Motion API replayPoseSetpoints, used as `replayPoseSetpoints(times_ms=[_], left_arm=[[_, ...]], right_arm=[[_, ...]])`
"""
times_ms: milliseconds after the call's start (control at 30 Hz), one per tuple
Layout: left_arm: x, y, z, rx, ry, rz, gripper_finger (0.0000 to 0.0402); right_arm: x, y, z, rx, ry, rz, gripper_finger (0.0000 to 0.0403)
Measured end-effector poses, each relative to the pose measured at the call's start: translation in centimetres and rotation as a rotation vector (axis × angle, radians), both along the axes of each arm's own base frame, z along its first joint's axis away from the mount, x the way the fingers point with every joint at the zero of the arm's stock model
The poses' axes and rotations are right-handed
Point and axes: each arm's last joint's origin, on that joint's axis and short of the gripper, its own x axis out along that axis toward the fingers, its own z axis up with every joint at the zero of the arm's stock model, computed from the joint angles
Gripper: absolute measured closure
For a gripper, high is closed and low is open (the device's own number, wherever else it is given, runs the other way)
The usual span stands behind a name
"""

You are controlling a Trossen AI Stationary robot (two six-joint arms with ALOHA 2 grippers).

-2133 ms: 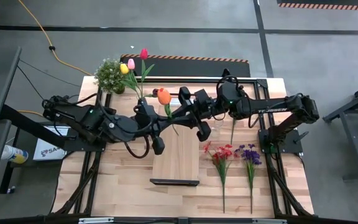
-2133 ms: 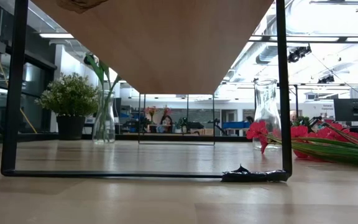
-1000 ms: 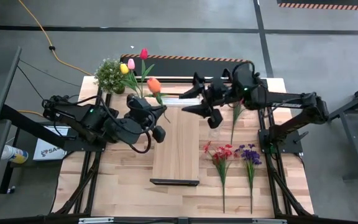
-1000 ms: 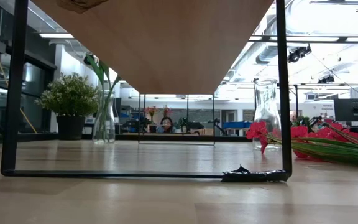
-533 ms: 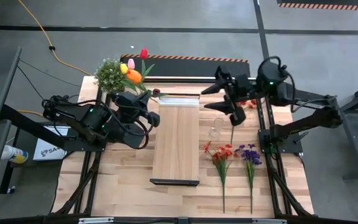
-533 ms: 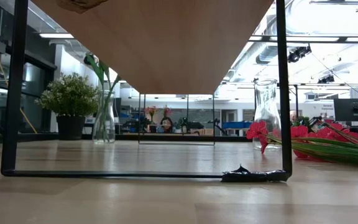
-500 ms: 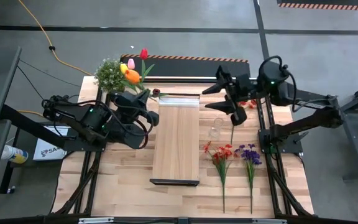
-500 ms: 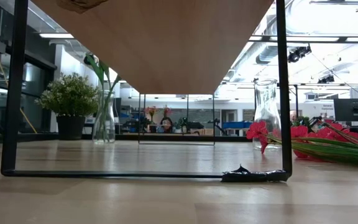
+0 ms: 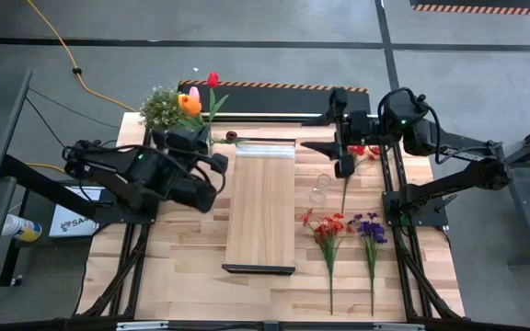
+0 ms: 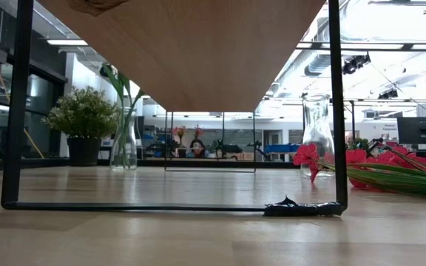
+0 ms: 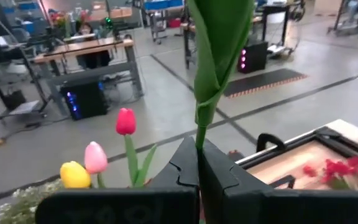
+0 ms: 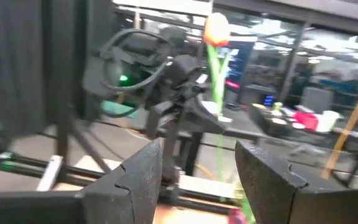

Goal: Pick and place flowers into a vace then onto a shelf
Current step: Put the orange flower into the left vase

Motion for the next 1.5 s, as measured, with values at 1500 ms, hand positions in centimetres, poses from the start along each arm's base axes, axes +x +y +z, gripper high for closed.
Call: replayPoseSetpoints(times_ms=[1500], left_arm=[[0.9, 5.6, -12.5, 0.015, -0.046, 0.320, 0.0373]], right_arm=[[-0.5, -3.0, -0.8, -0.009, 0.083, -0.171, 0.0208]])
